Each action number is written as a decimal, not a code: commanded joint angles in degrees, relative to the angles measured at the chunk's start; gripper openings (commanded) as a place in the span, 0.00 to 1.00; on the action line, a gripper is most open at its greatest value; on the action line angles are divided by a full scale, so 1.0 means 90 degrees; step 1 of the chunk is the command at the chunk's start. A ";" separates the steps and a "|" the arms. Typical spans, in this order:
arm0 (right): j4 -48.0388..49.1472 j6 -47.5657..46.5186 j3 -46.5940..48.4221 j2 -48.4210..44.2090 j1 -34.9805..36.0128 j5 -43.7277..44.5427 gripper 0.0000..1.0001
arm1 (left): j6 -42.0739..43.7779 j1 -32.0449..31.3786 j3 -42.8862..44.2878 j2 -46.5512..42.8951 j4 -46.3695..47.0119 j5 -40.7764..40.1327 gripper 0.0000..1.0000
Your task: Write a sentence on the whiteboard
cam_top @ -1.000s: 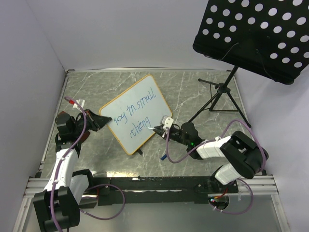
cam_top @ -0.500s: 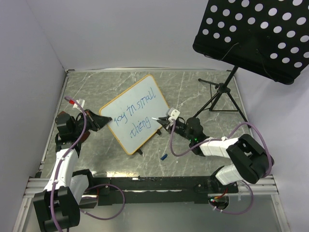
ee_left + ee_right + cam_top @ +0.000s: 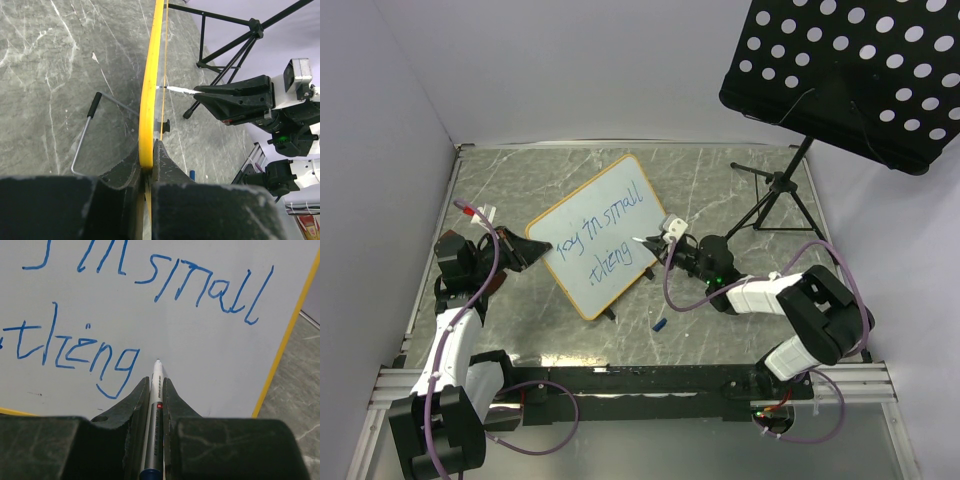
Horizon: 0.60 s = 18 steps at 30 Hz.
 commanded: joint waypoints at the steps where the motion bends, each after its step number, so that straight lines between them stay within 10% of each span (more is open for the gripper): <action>1: 0.0315 0.0074 0.0225 0.0125 -0.0034 -0.0017 0.00 | 0.0504 -0.0075 0.0084 -0.0082 0.0070 0.0316 0.01; 18: 0.0218 0.0103 0.0430 0.0213 0.0024 -0.0144 0.00 | 0.0514 -0.0065 0.0084 -0.0111 0.0061 0.0306 0.01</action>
